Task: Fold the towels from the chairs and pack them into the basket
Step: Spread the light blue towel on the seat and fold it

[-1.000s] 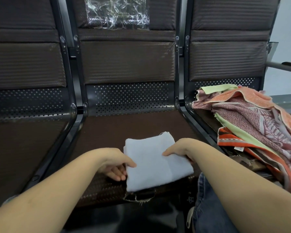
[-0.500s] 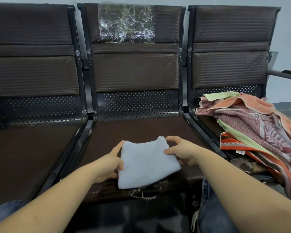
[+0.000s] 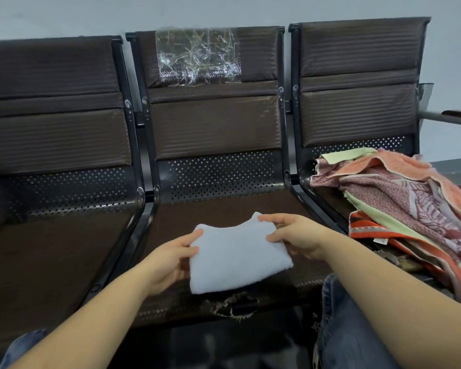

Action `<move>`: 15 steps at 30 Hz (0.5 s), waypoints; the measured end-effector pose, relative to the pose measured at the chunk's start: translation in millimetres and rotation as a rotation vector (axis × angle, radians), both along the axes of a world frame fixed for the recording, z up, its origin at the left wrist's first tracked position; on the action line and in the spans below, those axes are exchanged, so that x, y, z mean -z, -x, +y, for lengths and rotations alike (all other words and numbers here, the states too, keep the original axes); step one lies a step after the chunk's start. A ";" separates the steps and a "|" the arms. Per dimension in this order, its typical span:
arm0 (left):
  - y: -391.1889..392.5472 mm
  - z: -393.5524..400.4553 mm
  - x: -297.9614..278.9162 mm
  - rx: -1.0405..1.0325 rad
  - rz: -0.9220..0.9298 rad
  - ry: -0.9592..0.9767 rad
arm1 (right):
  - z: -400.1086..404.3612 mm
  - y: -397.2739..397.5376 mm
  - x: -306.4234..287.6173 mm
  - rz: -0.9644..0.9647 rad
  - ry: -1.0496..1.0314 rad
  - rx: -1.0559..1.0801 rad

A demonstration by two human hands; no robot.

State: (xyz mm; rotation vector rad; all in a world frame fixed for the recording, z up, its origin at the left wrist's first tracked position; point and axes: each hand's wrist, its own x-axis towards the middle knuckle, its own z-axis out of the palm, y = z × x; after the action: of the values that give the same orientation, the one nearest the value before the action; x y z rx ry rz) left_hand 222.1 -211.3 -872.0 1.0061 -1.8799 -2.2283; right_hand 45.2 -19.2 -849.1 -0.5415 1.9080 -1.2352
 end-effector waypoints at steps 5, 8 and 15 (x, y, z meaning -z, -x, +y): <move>5.8 30.8 -16.0 0.009 0.082 0.064 | 35.5 0.9 -18.7 -0.065 0.130 0.069; 22.8 58.9 -33.0 0.053 0.105 0.085 | 70.9 5.1 -29.9 -0.129 0.228 0.148; 81.3 133.6 -77.1 0.383 0.114 0.163 | 193.0 -2.8 -37.9 -0.211 0.430 0.372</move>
State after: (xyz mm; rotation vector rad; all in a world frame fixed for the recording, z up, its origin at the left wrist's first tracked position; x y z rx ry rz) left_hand 140.8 -77.7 -794.9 0.5180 -2.3143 -2.2045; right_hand 48.0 173.8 -811.2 -0.2583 1.6120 -1.8871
